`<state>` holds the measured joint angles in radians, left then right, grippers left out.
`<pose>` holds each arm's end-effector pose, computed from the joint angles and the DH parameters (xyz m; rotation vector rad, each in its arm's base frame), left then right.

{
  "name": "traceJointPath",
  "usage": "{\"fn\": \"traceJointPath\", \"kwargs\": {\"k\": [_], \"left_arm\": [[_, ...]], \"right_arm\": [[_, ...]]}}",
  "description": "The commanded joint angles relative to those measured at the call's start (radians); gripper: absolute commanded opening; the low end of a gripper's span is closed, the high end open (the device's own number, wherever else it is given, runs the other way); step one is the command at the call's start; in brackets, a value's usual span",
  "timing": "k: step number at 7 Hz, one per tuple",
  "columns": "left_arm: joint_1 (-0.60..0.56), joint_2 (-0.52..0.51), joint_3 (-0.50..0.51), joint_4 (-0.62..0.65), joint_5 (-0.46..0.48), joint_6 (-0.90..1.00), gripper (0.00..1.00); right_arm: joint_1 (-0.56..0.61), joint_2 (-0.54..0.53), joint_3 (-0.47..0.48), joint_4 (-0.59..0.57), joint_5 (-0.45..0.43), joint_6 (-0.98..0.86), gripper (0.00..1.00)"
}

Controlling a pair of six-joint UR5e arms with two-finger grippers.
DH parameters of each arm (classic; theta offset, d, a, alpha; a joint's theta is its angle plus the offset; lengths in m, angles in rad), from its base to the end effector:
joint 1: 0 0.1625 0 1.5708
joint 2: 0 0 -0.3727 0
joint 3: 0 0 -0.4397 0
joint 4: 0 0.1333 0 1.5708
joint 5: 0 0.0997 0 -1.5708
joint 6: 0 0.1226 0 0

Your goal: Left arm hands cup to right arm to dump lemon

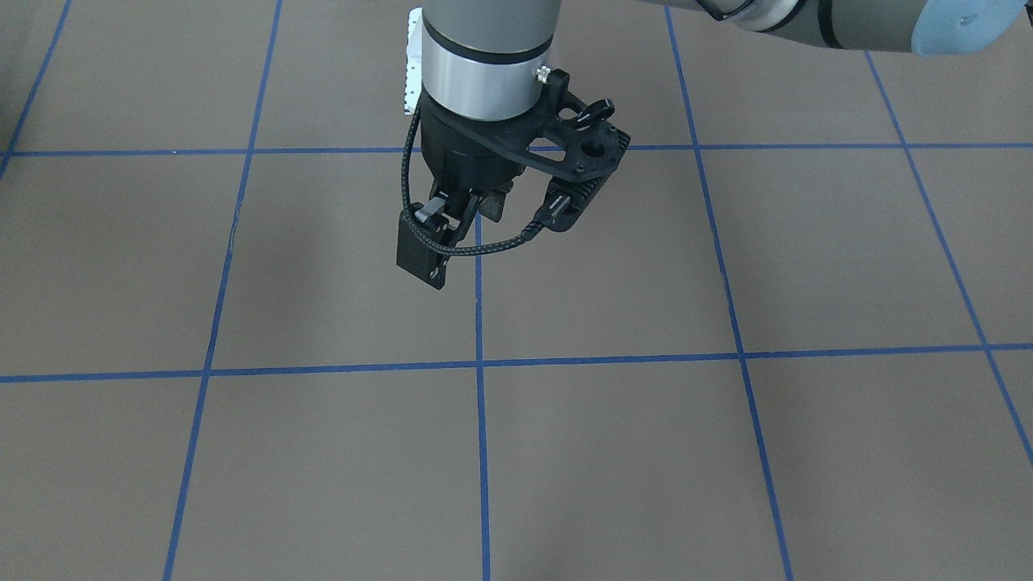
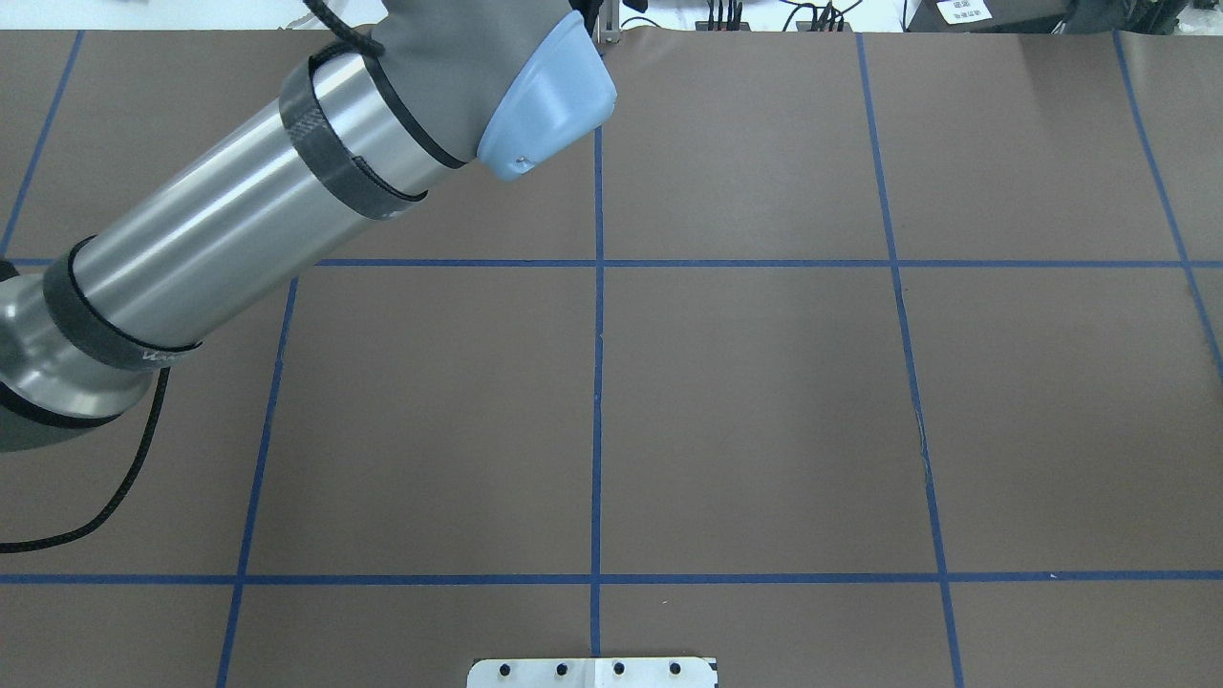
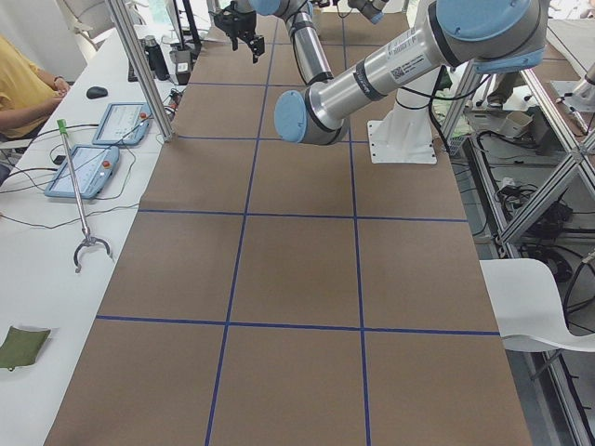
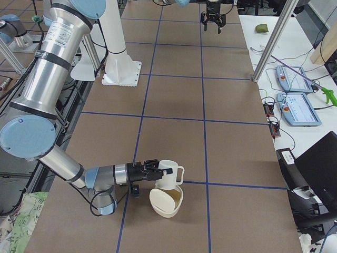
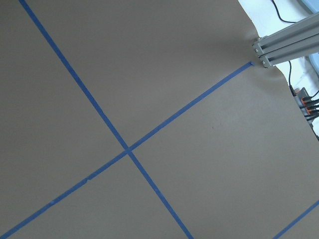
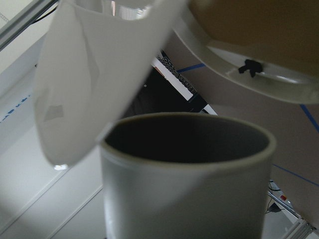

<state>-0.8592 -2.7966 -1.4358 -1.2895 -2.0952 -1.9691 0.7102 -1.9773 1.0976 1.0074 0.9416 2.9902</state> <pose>0.4023 -0.5766 -0.1004 -0.3138 0.9184 -0.9506 -0.0317 -0.2982 0.7321 -0.1660 -2.1874 1.9556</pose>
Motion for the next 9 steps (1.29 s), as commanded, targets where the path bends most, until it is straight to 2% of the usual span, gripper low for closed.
{"fn": "traceJointPath", "kwargs": {"k": [1,2,3,4,7,9], "left_arm": [[0.020,0.002,0.003,-0.001,0.006,0.001,1.00],[0.034,0.005,0.008,-0.001,0.006,0.001,1.00],[0.034,0.006,0.012,-0.001,0.006,0.001,1.00],[0.038,0.026,0.012,-0.002,0.006,0.004,1.00],[0.049,0.034,0.018,-0.002,0.007,0.140,1.00],[0.048,0.071,0.017,-0.019,0.050,0.304,1.00]], "right_arm": [[0.000,0.001,0.165,-0.245,0.016,-0.120,0.31],[-0.001,0.006,0.217,-0.354,0.016,-0.170,0.32],[-0.005,0.056,0.220,-0.407,0.016,-0.300,0.33],[-0.006,0.128,0.223,-0.514,0.016,-0.407,0.33],[-0.037,0.315,0.229,-0.712,0.017,-0.904,0.32],[-0.069,0.420,0.245,-0.875,0.016,-1.247,0.30]]}}
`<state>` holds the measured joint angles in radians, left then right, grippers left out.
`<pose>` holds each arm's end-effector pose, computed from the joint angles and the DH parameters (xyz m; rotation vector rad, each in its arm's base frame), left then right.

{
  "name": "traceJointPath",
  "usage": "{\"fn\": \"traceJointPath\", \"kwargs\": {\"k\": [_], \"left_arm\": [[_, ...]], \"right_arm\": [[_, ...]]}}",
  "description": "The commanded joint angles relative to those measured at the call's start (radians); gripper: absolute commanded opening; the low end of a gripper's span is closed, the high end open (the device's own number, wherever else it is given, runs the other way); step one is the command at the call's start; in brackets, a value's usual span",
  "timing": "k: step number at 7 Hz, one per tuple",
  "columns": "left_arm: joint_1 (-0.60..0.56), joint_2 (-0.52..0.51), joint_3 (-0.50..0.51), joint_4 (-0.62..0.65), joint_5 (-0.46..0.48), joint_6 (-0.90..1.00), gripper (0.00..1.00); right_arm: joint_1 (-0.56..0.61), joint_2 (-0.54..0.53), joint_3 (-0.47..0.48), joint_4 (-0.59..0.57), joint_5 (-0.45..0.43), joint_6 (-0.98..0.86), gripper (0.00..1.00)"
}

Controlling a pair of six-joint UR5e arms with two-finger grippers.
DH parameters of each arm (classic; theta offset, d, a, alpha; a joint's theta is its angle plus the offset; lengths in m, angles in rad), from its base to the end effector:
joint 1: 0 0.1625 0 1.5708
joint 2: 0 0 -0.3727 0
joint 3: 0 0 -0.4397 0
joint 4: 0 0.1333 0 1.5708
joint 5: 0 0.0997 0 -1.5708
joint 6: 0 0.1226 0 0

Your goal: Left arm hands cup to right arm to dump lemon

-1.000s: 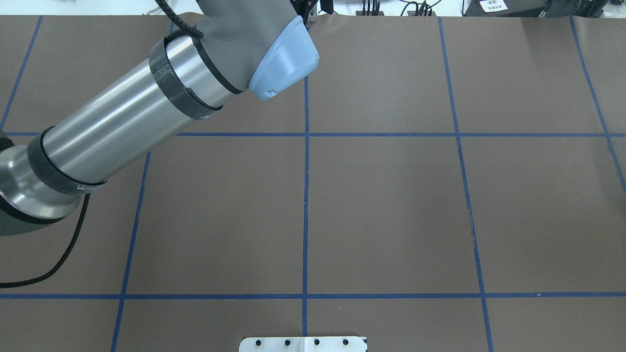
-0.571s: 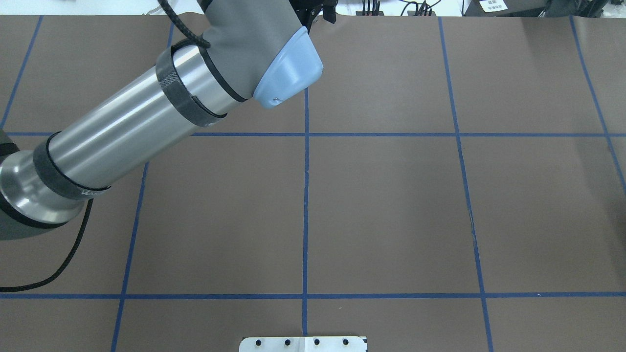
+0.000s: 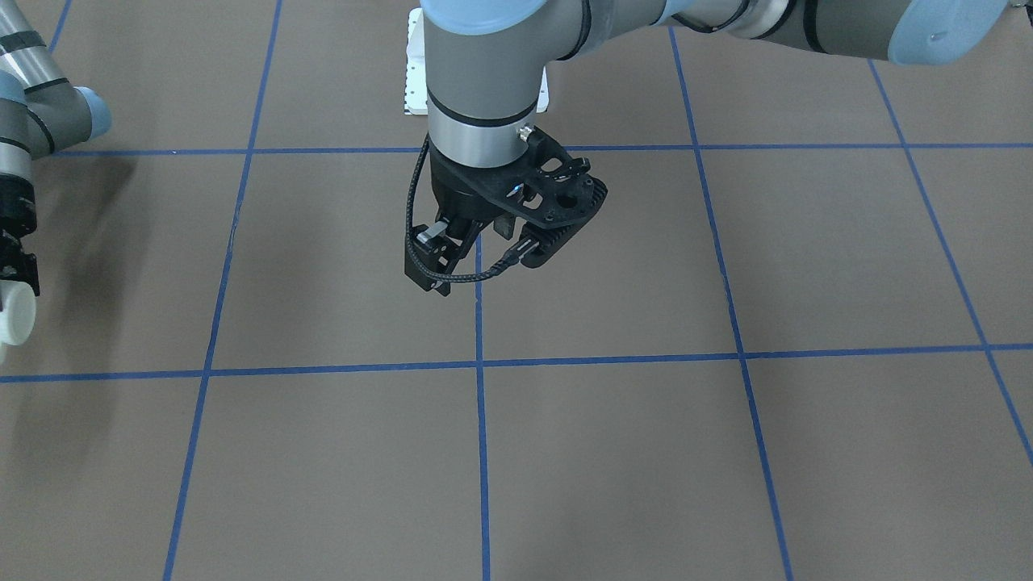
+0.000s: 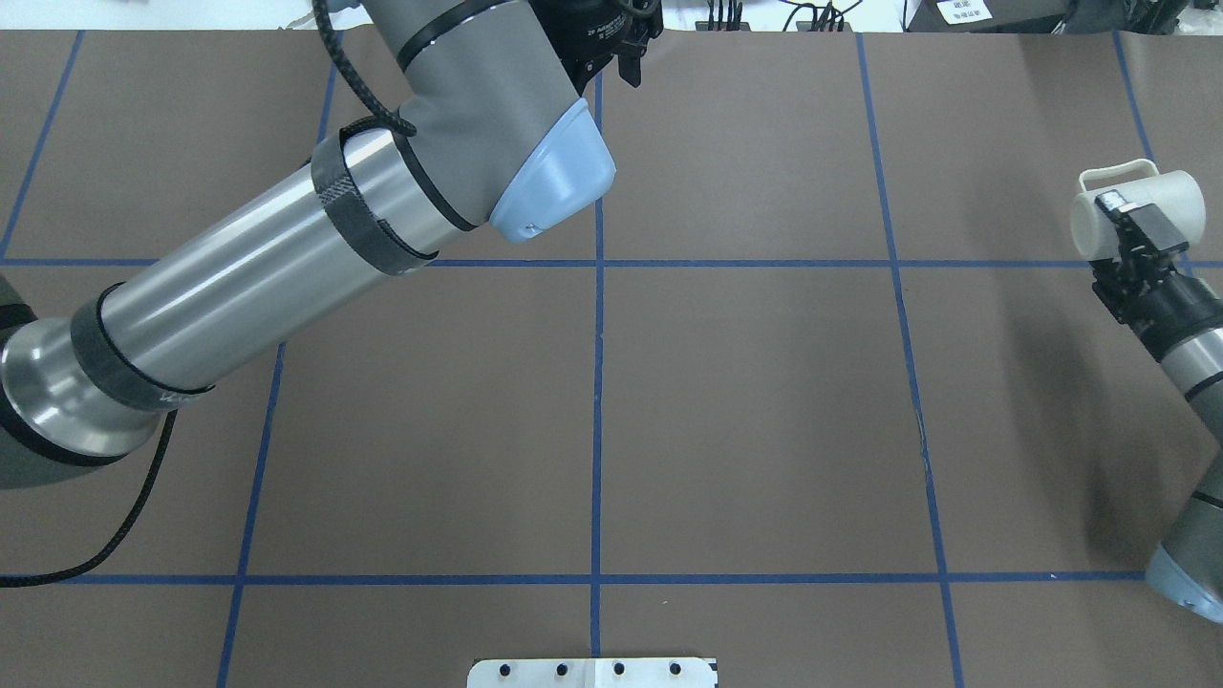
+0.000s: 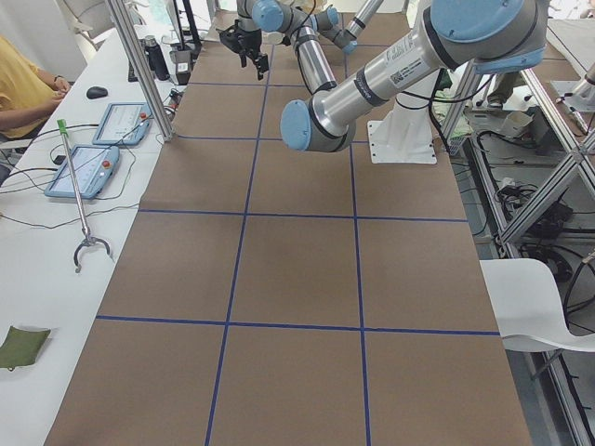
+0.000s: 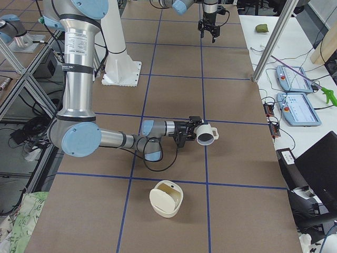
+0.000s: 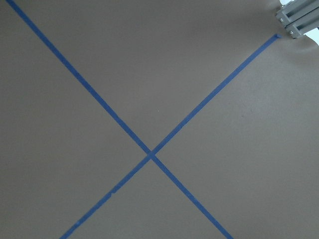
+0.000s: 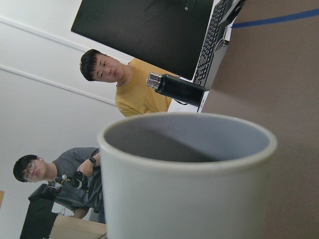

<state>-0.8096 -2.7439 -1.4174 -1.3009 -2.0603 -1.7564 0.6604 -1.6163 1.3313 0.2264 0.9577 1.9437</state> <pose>0.4423 -0.5739 -0.0565 -0.2235 0.8624 -0.7473 -0.2785 -0.4744 0.5648 0.7518 -1.4890 1.2635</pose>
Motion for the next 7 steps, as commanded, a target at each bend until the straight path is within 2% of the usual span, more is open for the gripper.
{"fn": "traceJointPath", "kwargs": {"k": [1,4,6,7], "left_arm": [[-0.005,0.030,0.000,-0.006,0.017,0.162,1.00],[-0.022,0.050,0.017,-0.006,0.022,0.304,1.00],[-0.008,0.050,0.012,-0.008,0.016,0.304,1.00],[0.003,0.050,0.011,-0.006,0.017,0.295,1.00]], "right_arm": [[-0.028,0.109,0.063,-0.237,-0.002,-0.316,0.29],[-0.121,0.258,0.219,-0.653,-0.028,-0.524,0.29],[-0.223,0.450,0.224,-0.958,-0.146,-0.594,0.30],[-0.252,0.514,0.224,-1.081,-0.177,-0.597,0.31]]}}
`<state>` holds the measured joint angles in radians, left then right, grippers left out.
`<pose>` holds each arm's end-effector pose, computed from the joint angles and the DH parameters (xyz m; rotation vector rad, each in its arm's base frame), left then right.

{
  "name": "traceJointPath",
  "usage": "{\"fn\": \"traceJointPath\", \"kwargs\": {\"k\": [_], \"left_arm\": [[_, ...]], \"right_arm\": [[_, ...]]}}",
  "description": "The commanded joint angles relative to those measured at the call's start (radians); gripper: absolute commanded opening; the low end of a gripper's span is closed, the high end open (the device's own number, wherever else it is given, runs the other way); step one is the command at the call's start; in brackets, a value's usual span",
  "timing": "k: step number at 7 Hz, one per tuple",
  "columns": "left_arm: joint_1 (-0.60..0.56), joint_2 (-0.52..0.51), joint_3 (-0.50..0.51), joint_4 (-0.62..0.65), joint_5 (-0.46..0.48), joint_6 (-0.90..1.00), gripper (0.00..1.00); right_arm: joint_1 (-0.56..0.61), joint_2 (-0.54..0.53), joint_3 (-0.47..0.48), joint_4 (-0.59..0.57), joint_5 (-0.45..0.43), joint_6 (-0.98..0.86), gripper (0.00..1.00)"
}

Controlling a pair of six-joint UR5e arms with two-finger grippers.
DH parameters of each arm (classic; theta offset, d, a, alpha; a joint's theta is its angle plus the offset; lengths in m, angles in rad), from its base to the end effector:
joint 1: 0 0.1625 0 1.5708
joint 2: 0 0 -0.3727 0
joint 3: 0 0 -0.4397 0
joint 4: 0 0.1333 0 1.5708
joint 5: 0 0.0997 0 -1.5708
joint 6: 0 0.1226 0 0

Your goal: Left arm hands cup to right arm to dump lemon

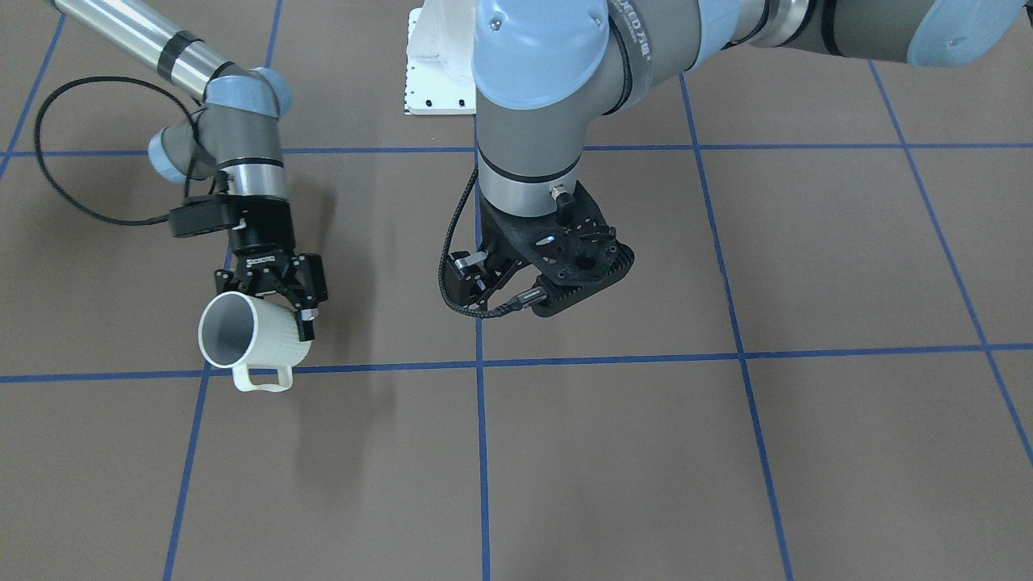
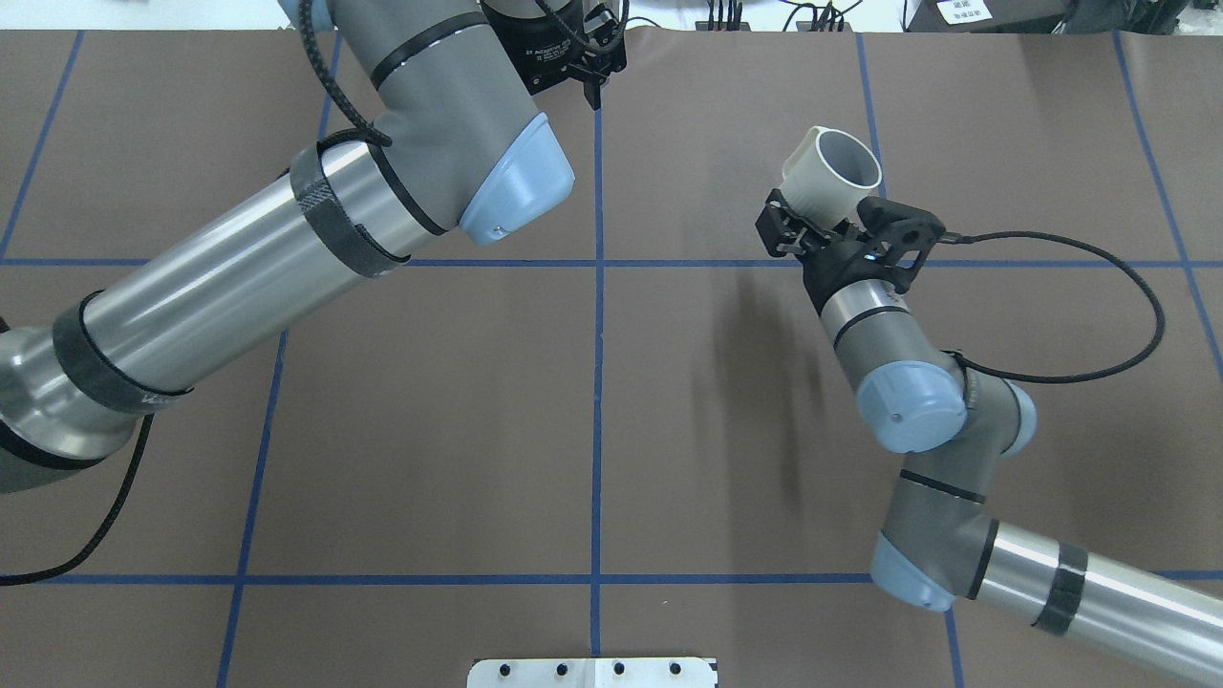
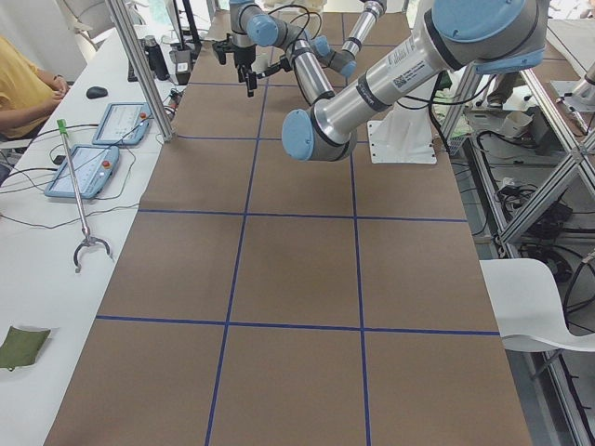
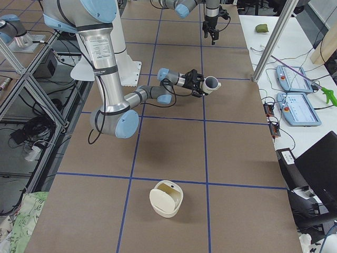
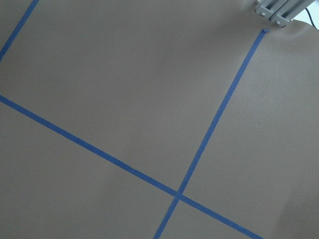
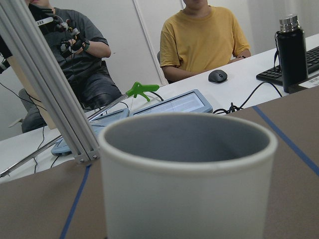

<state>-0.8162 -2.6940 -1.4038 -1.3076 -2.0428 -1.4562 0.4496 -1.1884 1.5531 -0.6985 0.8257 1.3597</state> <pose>0.4476 -0.5893 -0.0151 -0.1005 0.8189 -0.4985 -0.5072 -0.4851 0.2868 1.0041 -0.9136 0.6606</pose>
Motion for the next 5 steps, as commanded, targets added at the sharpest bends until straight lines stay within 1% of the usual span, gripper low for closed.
{"fn": "traceJointPath", "kwargs": {"k": [1,2,3,4,5], "left_arm": [[0.011,-0.006,-0.003,-0.022,0.001,0.000,0.99],[0.011,0.000,-0.003,-0.091,-0.004,0.004,0.96],[0.011,-0.001,-0.001,-0.088,-0.055,0.002,0.93],[0.012,0.000,0.002,-0.088,-0.126,0.004,1.00],[0.022,-0.004,-0.001,-0.085,-0.131,-0.004,1.00]], "right_arm": [[-0.092,0.131,-0.001,-0.246,-0.109,-0.060,0.31],[-0.130,0.183,-0.007,-0.335,-0.164,-0.085,0.32],[-0.152,0.212,-0.011,-0.407,-0.234,-0.085,0.33],[-0.161,0.237,-0.019,-0.473,-0.275,-0.085,0.33],[-0.169,0.272,-0.048,-0.502,-0.319,-0.085,0.33]]}}
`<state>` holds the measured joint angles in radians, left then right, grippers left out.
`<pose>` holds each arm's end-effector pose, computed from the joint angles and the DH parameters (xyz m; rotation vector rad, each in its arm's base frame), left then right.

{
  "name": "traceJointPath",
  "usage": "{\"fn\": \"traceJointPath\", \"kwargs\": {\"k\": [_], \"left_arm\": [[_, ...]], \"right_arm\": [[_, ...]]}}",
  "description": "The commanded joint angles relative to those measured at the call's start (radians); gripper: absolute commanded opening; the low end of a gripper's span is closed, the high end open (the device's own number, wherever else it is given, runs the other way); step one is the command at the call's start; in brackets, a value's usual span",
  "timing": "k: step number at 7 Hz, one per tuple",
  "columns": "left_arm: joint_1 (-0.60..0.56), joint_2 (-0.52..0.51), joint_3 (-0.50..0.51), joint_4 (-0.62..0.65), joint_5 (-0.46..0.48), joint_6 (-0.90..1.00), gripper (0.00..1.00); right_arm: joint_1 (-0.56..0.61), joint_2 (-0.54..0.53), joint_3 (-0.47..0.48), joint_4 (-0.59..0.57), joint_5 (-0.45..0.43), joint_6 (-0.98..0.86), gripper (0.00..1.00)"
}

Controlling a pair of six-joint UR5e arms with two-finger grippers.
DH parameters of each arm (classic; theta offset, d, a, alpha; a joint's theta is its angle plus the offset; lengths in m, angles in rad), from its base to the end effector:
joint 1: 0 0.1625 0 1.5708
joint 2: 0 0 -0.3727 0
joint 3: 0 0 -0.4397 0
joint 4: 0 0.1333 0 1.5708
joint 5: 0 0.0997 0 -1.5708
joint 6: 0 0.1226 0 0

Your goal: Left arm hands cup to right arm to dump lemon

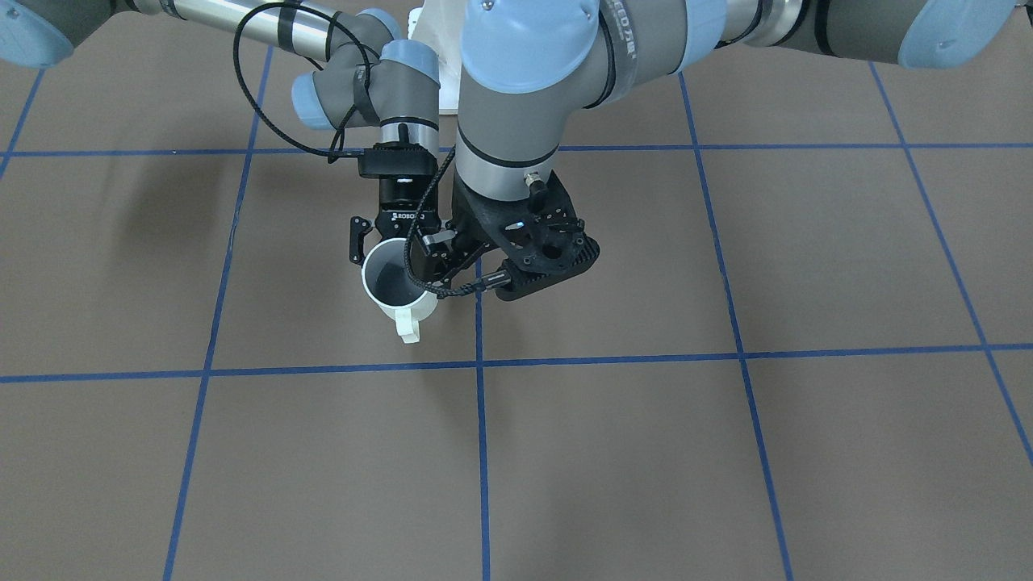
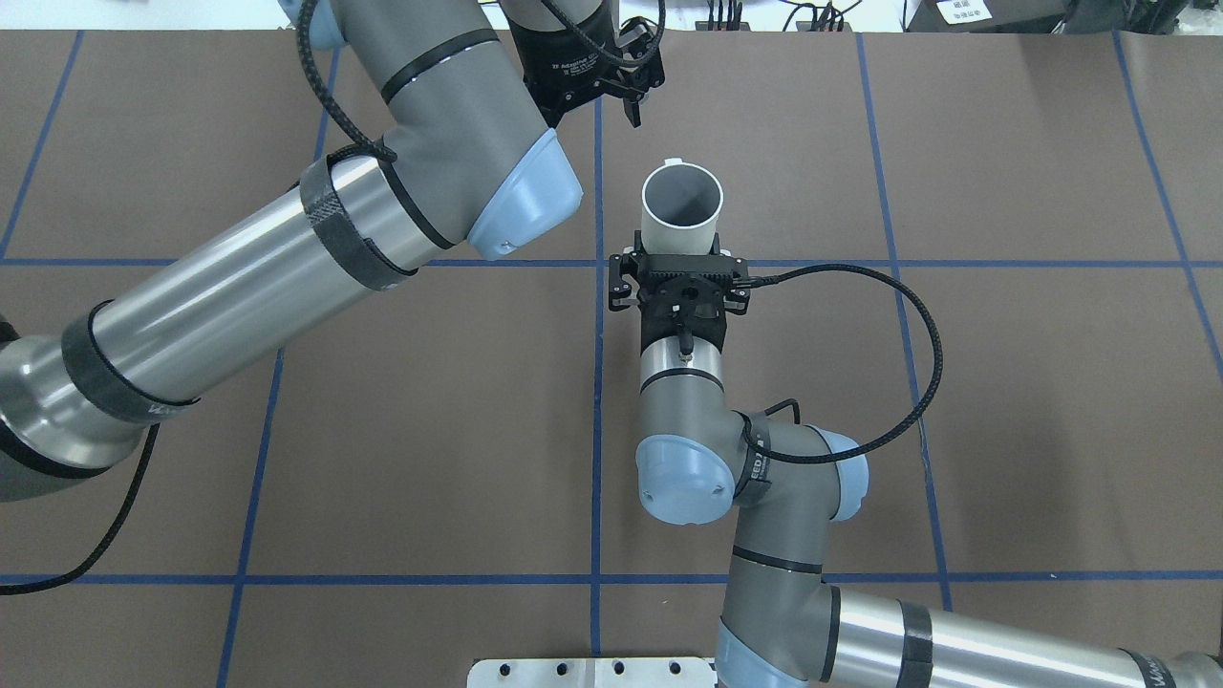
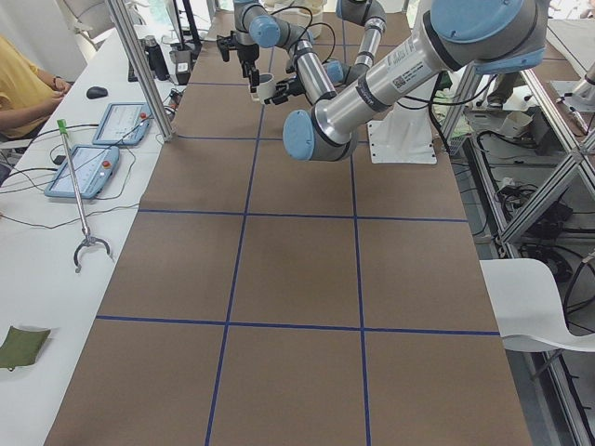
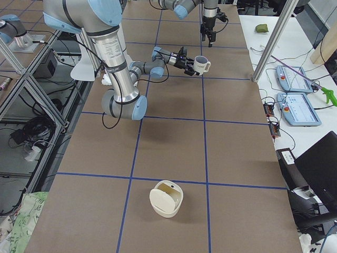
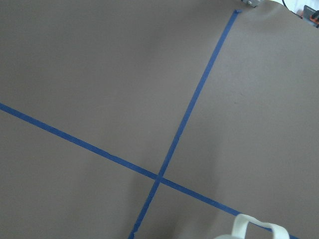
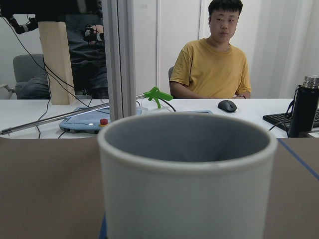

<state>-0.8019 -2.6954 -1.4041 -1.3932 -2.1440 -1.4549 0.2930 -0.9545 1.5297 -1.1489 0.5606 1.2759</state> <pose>0.4613 -0.5729 -0.0333 -0.1522 0.9257 -0.4120 -0.5952 -0.4273 0.1791 1.1457 -0.6019 0.5005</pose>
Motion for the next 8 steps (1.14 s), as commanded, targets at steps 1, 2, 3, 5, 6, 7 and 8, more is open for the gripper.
{"fn": "traceJointPath", "kwargs": {"k": [1,2,3,5,6,7,8], "left_arm": [[0.016,-0.006,0.000,0.047,-0.060,-0.015,1.00],[0.026,-0.001,-0.010,0.081,-0.085,-0.013,0.95],[0.041,0.002,-0.025,0.082,-0.109,-0.013,0.92],[0.055,0.002,-0.027,0.080,-0.159,-0.021,0.88],[0.066,0.000,-0.026,0.073,-0.130,-0.016,0.88],[0.067,-0.001,-0.023,0.069,-0.104,-0.015,0.87],[0.064,-0.001,-0.023,0.069,-0.100,-0.013,0.85]], "right_arm": [[-0.014,0.066,-0.061,-0.054,-0.079,0.000,0.33],[-0.015,0.069,-0.066,-0.054,-0.085,0.000,0.33],[-0.015,0.069,-0.066,-0.052,-0.088,0.002,0.33],[-0.015,0.069,-0.066,-0.049,-0.088,0.008,0.34],[-0.021,0.069,-0.065,-0.042,-0.088,0.011,0.34],[-0.024,0.066,-0.053,-0.034,-0.088,0.014,0.34],[-0.028,0.062,-0.049,-0.032,-0.090,0.016,0.34]]}}
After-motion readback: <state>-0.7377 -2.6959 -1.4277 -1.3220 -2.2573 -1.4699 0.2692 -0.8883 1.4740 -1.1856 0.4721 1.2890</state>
